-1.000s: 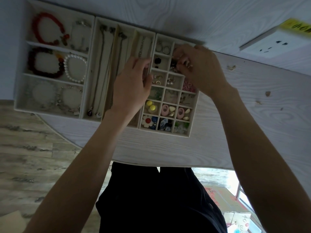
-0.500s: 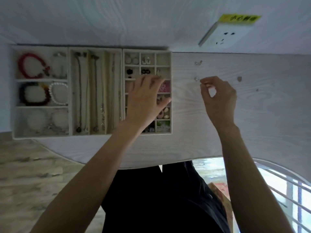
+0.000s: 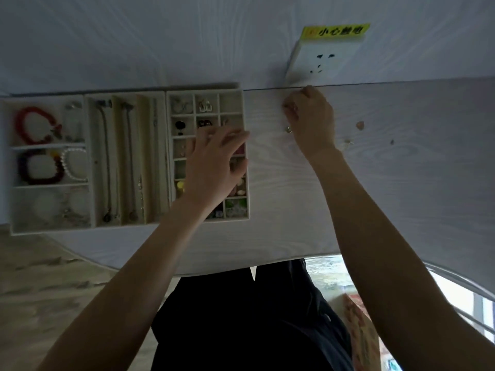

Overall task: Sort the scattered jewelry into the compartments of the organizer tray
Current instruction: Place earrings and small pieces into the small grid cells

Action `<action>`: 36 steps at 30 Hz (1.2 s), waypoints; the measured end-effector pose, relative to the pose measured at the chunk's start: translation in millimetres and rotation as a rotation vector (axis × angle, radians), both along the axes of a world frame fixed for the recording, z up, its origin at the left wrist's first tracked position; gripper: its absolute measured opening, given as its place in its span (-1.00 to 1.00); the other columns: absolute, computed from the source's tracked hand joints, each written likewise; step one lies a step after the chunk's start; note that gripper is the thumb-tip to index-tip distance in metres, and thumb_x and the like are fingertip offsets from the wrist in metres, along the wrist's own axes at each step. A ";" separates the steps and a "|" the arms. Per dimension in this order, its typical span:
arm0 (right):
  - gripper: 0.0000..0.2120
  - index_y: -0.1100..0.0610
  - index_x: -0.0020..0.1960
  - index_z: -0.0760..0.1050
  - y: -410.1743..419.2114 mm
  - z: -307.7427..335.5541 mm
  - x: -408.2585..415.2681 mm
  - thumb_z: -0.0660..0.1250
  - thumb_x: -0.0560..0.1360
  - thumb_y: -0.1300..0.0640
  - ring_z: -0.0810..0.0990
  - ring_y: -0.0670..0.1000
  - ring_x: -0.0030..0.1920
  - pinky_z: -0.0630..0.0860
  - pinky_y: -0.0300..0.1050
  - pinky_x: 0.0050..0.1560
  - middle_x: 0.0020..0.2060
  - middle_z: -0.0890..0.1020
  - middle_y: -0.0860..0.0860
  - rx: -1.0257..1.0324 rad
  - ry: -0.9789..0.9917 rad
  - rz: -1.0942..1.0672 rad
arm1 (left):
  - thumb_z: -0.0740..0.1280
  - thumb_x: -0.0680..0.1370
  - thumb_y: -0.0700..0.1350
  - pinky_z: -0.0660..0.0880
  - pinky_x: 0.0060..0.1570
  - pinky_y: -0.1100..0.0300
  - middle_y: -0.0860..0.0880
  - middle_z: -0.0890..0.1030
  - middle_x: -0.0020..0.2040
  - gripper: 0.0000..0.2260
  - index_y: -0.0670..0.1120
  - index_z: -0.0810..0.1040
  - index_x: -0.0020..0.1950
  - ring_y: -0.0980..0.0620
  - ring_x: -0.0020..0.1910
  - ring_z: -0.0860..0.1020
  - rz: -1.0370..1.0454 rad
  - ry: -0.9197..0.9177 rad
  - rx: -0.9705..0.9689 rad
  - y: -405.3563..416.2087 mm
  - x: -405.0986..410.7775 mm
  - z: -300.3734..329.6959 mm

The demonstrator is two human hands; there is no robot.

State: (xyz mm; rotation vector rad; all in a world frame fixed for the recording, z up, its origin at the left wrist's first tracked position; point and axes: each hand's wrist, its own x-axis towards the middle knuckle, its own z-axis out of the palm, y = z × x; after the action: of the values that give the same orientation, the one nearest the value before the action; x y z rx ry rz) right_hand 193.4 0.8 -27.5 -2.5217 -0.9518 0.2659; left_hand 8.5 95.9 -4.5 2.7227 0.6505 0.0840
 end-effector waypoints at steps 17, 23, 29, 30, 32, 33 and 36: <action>-0.97 0.19 -0.14 0.59 30.5 31.9 -49.0 0.38 0.43 0.23 0.51 -0.08 -0.21 0.47 -0.22 -0.17 -0.18 0.61 0.06 0.254 0.090 0.206 | 0.29 0.54 -0.11 0.25 0.20 0.24 -0.12 0.55 0.16 -0.71 -0.13 0.53 0.25 -0.11 0.17 0.45 0.319 -0.184 -0.041 47.3 -48.4 -3.7; -0.86 0.14 -0.13 0.58 41.8 27.9 -56.6 0.35 0.49 0.06 0.51 0.04 -0.10 0.32 -0.17 -0.20 -0.17 0.59 0.06 0.016 -0.043 0.246 | 0.31 0.55 -0.13 0.24 0.17 0.29 -0.15 0.48 0.24 -0.67 -0.12 0.47 0.31 -0.11 0.23 0.40 0.357 -0.169 -0.133 54.5 -55.3 -5.1; -0.93 0.16 -0.10 0.60 29.4 33.3 -54.3 0.36 0.44 0.19 0.53 0.08 -0.09 0.34 -0.21 -0.19 -0.14 0.57 0.10 0.087 -0.116 0.135 | 0.31 0.56 -0.14 0.28 0.16 0.28 -0.15 0.47 0.24 -0.67 -0.12 0.46 0.32 -0.10 0.21 0.43 0.360 -0.201 -0.168 57.3 -56.8 -6.5; -0.93 0.16 -0.11 0.61 29.6 34.2 -54.1 0.36 0.44 0.18 0.53 0.07 -0.10 0.35 -0.20 -0.20 -0.16 0.57 0.09 0.085 -0.105 0.131 | 0.32 0.56 -0.14 0.28 0.16 0.28 -0.15 0.47 0.24 -0.67 -0.12 0.46 0.32 -0.11 0.21 0.44 0.360 -0.208 -0.175 57.4 -57.1 -6.3; -0.89 0.15 -0.09 0.62 36.0 35.8 -56.1 0.37 0.45 0.14 0.52 0.06 -0.10 0.38 -0.15 -0.23 -0.17 0.55 0.10 0.057 -0.072 0.171 | 0.32 0.56 -0.14 0.27 0.16 0.28 -0.16 0.48 0.22 -0.67 -0.13 0.47 0.32 -0.12 0.20 0.44 0.352 -0.212 -0.171 58.0 -57.6 -6.5; -0.87 0.15 -0.09 0.63 40.4 37.0 -57.4 0.36 0.46 0.12 0.50 0.05 -0.08 0.35 -0.14 -0.22 -0.16 0.55 0.10 0.026 -0.051 0.207 | 0.32 0.56 -0.14 0.26 0.15 0.29 -0.16 0.49 0.22 -0.67 -0.13 0.47 0.32 -0.12 0.19 0.44 0.350 -0.209 -0.169 58.4 -57.6 -6.6; -0.84 0.09 -0.05 0.65 53.2 40.0 -57.5 0.33 0.50 0.06 0.48 0.04 0.02 0.32 -0.17 -0.13 -0.08 0.56 0.07 -0.132 -0.010 0.314 | 0.31 0.56 -0.13 0.26 0.13 0.30 -0.14 0.48 0.23 -0.68 -0.12 0.48 0.31 -0.10 0.20 0.44 0.366 -0.193 -0.188 60.0 -57.2 -6.3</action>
State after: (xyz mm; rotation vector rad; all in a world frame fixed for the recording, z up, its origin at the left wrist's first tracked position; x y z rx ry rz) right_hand 135.8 54.0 12.4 -2.4834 -1.3761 0.4232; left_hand -48.6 155.9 -10.8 2.3525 1.0322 0.3495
